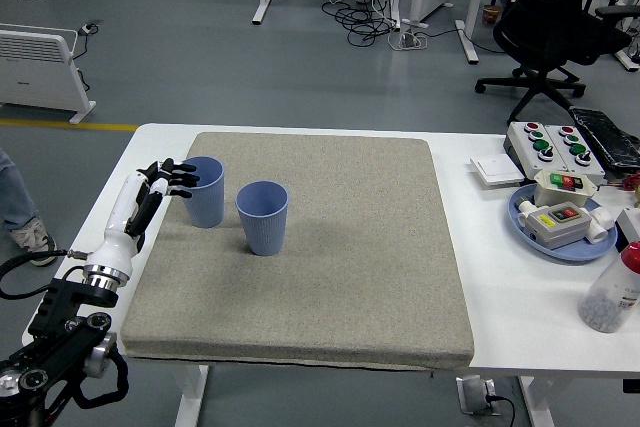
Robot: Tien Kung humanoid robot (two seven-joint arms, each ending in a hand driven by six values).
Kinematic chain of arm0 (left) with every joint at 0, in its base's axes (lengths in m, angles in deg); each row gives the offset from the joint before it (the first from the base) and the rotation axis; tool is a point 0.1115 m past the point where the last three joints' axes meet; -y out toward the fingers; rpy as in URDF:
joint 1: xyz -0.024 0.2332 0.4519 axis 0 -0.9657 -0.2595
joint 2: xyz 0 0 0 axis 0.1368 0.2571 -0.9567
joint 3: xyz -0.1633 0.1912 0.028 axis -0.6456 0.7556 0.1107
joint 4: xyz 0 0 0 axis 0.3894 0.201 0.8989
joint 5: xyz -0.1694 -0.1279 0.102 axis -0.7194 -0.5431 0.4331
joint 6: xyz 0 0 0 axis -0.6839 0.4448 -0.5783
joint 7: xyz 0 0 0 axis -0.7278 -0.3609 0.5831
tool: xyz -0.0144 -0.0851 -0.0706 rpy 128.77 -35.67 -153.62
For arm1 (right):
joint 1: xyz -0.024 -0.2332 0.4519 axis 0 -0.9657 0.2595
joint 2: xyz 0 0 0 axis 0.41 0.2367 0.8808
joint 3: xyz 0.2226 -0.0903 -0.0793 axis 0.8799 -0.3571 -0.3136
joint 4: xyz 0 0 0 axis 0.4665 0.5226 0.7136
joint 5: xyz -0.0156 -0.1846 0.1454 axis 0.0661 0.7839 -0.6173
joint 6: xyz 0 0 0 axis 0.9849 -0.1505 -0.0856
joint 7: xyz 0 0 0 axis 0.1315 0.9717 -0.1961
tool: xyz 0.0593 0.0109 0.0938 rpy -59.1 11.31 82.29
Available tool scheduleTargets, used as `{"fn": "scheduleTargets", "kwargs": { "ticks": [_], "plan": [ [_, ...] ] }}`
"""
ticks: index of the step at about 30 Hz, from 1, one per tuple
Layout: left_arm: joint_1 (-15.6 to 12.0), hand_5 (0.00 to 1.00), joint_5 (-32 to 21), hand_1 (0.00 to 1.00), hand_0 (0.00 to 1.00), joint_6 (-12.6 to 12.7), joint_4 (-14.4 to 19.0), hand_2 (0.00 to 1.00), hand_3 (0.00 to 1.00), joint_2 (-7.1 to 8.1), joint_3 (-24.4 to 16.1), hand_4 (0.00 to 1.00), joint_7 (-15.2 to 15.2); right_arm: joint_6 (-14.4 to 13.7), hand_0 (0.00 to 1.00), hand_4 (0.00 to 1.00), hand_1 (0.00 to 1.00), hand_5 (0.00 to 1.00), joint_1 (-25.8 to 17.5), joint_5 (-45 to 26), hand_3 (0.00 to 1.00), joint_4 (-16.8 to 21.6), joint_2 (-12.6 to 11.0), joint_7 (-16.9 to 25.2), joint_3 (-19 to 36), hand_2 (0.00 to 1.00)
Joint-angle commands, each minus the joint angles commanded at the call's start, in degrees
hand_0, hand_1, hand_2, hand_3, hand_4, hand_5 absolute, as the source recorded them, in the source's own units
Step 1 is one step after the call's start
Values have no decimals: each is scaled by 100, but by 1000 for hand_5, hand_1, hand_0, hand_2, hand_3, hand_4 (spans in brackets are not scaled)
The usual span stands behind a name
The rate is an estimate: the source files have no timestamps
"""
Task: Push cup pick cup insert cup
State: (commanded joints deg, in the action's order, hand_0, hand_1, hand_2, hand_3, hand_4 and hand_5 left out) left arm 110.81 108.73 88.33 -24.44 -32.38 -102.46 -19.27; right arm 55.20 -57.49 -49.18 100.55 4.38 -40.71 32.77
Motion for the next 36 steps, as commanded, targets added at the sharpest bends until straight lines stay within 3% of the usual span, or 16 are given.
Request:
{"fn": "scheduleTargets", "kwargs": {
  "ticks": [1, 2, 7, 8, 11, 13, 14, 20, 23, 25, 26, 31, 32, 36],
  "plan": [
    [53, 976, 256, 538, 381, -58, 158, 532, 552, 54, -61, 742, 181, 0, 708, 194, 604, 541, 0, -2, 619, 0, 0, 0, 0, 687],
    [103, 832, 480, 828, 762, -146, 272, 861, 849, 95, -102, 910, 379, 0, 709, 194, 604, 542, -1, -4, 620, 0, -1, -1, -1, 687],
    [606, 832, 1671, 828, 762, -930, 616, 861, 849, 298, -56, 910, 1428, 8, 709, 194, 604, 542, -6, 1, 620, 1, -3, -10, 5, 687],
    [695, 710, 1893, 924, 903, -1036, 609, 971, 948, 306, -6, 972, 1546, 9, 709, 195, 604, 539, -9, 4, 620, 1, -2, -12, 7, 688],
    [1108, 710, 2638, 924, 903, -1504, 504, 971, 948, 318, 263, 972, 1923, 13, 709, 195, 604, 539, -14, 17, 620, 2, 0, -18, 16, 688],
    [1328, 710, 3085, 924, 903, -1727, 397, 971, 948, 317, 467, 972, 2044, 15, 709, 195, 604, 539, -19, 28, 620, 3, 1, -23, 24, 688],
    [1470, 589, 3308, 955, 935, -1856, 344, 998, 986, 316, 611, 998, 2094, 16, 708, 195, 604, 542, -22, 32, 619, 4, 2, -25, 27, 688],
    [2172, 566, 4798, 959, 933, -2478, -192, 998, 998, 200, 1382, 990, 2308, 22, 708, 196, 604, 538, -49, 78, 620, 7, 3, -40, 53, 688],
    [2366, 566, 5275, 959, 933, -2617, -464, 998, 998, 92, 1586, 990, 2353, 26, 708, 196, 604, 538, -66, 98, 620, 9, 1, -47, 61, 688],
    [2450, 566, 5326, 959, 933, -2653, -637, 998, 998, 16, 1656, 990, 2374, 27, 708, 196, 604, 538, -75, 111, 620, 10, 2, -52, 66, 688],
    [2482, 507, 5348, 945, 904, -2661, -726, 998, 998, -19, 1678, 972, 2385, 28, 708, 196, 604, 540, -79, 117, 619, 11, 2, -54, 69, 688],
    [2621, 507, 5534, 945, 904, -2636, -1108, 998, 998, -176, 1835, 972, 2393, 34, 708, 196, 604, 540, -103, 168, 619, 14, -2, -69, 93, 688],
    [2641, 441, 5563, 897, 819, -2628, -1178, 963, 986, -199, 1863, 935, 2400, 35, 708, 196, 605, 538, -106, 180, 619, 14, -3, -73, 99, 688],
    [2701, 441, 5570, 897, 819, -2561, -1448, 963, 986, -273, 1950, 935, 2377, 38, 708, 196, 605, 538, -116, 217, 619, 16, -8, -81, 114, 688]
  ]
}}
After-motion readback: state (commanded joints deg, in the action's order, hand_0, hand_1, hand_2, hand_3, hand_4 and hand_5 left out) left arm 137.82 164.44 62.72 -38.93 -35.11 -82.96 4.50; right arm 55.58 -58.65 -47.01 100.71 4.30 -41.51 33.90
